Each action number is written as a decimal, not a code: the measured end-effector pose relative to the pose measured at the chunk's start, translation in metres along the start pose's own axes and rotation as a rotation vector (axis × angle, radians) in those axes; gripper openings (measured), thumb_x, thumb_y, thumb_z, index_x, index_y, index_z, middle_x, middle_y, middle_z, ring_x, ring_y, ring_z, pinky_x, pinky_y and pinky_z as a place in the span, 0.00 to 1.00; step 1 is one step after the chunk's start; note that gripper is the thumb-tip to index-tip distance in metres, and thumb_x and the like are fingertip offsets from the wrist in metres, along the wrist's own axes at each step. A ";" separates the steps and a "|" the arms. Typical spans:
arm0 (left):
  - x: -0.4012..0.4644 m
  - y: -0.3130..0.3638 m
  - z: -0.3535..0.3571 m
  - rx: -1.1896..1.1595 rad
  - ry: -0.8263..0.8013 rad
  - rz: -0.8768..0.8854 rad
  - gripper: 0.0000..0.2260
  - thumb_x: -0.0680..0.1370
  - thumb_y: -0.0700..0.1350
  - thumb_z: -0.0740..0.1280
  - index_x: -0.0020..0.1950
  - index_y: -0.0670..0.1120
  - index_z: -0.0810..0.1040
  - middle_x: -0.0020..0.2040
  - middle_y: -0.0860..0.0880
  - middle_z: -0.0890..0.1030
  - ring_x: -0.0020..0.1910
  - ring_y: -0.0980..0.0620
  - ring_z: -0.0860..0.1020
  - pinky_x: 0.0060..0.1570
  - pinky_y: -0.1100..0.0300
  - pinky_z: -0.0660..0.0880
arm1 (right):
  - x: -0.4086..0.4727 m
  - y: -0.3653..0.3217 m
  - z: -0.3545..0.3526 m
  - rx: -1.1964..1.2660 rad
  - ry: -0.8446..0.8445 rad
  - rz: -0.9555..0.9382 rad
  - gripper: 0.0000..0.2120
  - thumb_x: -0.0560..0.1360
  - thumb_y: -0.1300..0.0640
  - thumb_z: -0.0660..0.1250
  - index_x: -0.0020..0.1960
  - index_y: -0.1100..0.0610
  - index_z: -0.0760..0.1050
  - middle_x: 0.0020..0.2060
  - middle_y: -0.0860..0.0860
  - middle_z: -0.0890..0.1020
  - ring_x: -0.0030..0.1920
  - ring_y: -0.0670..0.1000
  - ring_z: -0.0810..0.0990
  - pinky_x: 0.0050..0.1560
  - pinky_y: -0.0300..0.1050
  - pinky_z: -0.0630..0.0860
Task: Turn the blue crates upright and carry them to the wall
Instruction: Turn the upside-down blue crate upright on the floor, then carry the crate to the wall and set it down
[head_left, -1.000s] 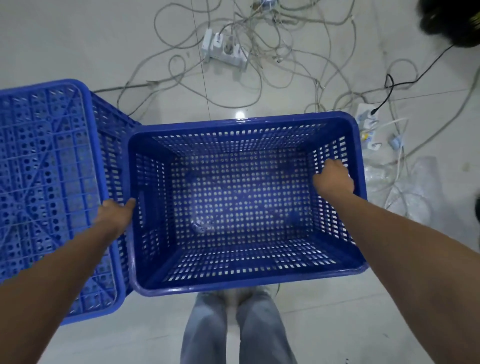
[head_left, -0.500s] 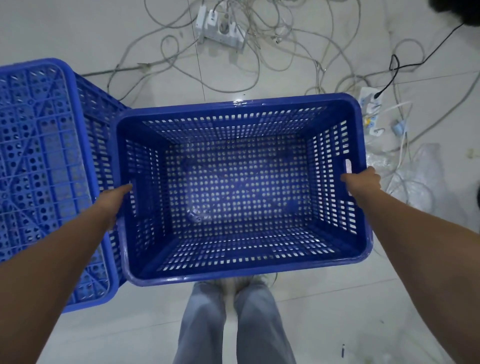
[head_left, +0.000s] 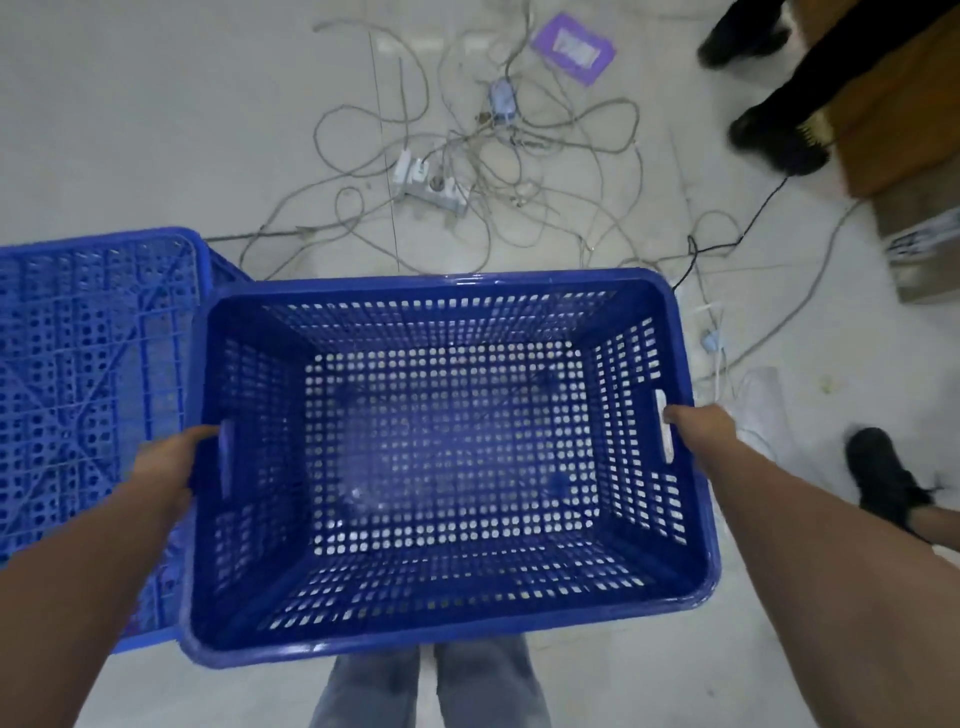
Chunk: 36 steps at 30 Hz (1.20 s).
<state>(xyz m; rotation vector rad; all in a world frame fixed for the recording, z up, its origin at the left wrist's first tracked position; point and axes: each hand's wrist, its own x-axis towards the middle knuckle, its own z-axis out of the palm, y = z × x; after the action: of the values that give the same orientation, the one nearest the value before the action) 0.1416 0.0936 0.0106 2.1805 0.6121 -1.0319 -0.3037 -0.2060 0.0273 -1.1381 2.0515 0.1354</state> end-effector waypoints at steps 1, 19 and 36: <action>-0.015 0.012 -0.013 0.007 0.021 0.023 0.14 0.75 0.45 0.69 0.57 0.39 0.77 0.59 0.41 0.78 0.52 0.35 0.77 0.53 0.38 0.75 | -0.015 -0.010 -0.016 0.003 -0.006 -0.019 0.19 0.71 0.60 0.67 0.59 0.69 0.73 0.49 0.63 0.79 0.46 0.61 0.78 0.45 0.50 0.76; -0.335 0.186 -0.307 -0.107 -0.183 0.617 0.15 0.82 0.41 0.58 0.35 0.44 0.64 0.15 0.49 0.65 0.10 0.58 0.60 0.16 0.73 0.59 | -0.334 -0.183 -0.287 0.139 0.116 -0.628 0.17 0.73 0.58 0.70 0.59 0.65 0.75 0.51 0.63 0.81 0.50 0.64 0.80 0.53 0.58 0.78; -0.509 0.068 -0.486 -0.349 0.212 0.621 0.11 0.80 0.37 0.61 0.38 0.40 0.67 0.22 0.46 0.64 0.10 0.55 0.60 0.15 0.68 0.62 | -0.487 -0.308 -0.335 -0.099 0.048 -1.119 0.16 0.71 0.59 0.72 0.51 0.70 0.77 0.46 0.67 0.82 0.44 0.63 0.81 0.46 0.55 0.78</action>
<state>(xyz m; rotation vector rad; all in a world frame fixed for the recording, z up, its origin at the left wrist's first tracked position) 0.1323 0.3262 0.6781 1.9764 0.1559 -0.3399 -0.1138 -0.2032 0.6660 -2.1731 1.1870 -0.3477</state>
